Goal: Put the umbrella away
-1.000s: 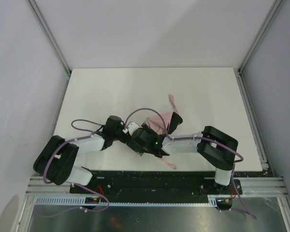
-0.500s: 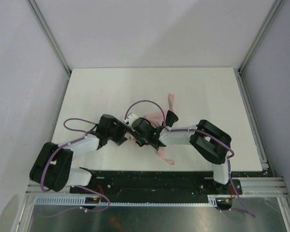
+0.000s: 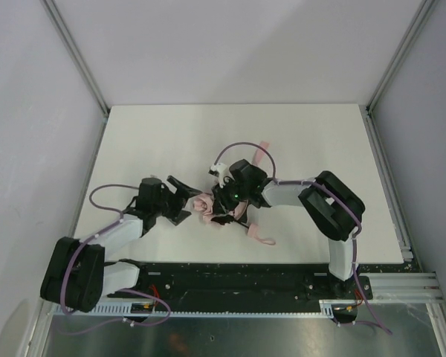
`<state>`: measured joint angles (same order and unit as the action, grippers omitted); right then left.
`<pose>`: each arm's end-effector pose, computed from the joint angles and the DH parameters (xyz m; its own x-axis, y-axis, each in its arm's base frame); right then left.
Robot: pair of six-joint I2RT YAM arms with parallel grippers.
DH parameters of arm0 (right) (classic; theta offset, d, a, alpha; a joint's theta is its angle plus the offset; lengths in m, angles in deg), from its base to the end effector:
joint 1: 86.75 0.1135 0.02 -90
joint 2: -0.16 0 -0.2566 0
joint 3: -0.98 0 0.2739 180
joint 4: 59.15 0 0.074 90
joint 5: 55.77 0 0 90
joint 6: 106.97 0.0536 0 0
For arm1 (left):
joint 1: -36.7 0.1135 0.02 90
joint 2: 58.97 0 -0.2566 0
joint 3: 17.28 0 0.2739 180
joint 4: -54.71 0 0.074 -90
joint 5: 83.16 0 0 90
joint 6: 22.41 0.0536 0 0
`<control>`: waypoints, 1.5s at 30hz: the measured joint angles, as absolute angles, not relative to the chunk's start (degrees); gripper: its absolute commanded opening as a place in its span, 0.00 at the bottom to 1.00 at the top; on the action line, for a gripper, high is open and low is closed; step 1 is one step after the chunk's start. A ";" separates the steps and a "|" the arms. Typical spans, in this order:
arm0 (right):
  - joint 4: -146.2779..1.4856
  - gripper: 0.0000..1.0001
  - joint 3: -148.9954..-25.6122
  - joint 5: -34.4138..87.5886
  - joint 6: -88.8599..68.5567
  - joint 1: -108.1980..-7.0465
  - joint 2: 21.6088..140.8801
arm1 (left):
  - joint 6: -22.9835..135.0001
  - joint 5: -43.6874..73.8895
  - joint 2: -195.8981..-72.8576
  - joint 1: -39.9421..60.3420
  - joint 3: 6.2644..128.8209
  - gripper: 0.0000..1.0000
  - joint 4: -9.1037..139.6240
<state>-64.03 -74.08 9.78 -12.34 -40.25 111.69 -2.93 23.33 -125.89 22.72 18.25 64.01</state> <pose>0.2776 0.3247 0.1083 -0.5238 -0.4453 -0.7262 -0.8346 0.4386 0.3331 0.2373 -0.0747 0.1251 -0.6263 -0.7757 -0.0784 -0.4495 0.4414 -0.7766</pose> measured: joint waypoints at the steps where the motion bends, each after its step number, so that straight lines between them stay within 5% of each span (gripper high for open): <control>1: -63.94 0.00 -73.80 6.77 -11.71 -41.10 111.73 | -3.46 23.62 -126.91 22.04 17.88 1.00 63.00; 10: -63.40 0.00 -72.73 -6.76 -8.54 -44.62 113.13 | -8.70 23.51 -138.08 14.63 18.90 0.93 53.67; 15: -63.37 0.00 -72.42 -8.14 -7.88 -45.65 113.13 | -12.20 20.36 -140.40 11.64 18.44 0.52 50.65; 18: -63.40 0.00 -72.29 -8.40 -7.95 -45.78 113.13 | -13.40 18.72 -141.49 10.94 17.44 0.19 49.43; 21: -63.70 0.06 -72.12 -7.57 -7.99 -45.78 112.80 | -14.85 18.35 -142.10 10.79 17.22 0.03 47.99; 27: -68.51 0.60 -70.89 1.50 -8.61 -43.96 108.13 | -16.09 18.85 -142.61 10.09 17.20 0.00 45.82; 32: -75.31 0.94 -70.28 12.89 -11.01 -38.63 98.95 | -16.51 19.42 -142.15 9.45 17.33 0.00 47.40; 38: -78.81 0.99 -70.30 29.34 -14.14 -28.51 92.59 | -16.48 19.59 -140.44 9.70 20.06 0.00 55.51; 45: -79.31 0.95 -70.37 48.99 -16.91 -18.83 100.02 | -16.46 20.64 -138.56 10.55 21.00 0.00 61.17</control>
<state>-79.31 -70.37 48.99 -16.91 -18.83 100.02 -16.46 20.64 -138.56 10.55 21.00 61.17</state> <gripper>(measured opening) 0.981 0.034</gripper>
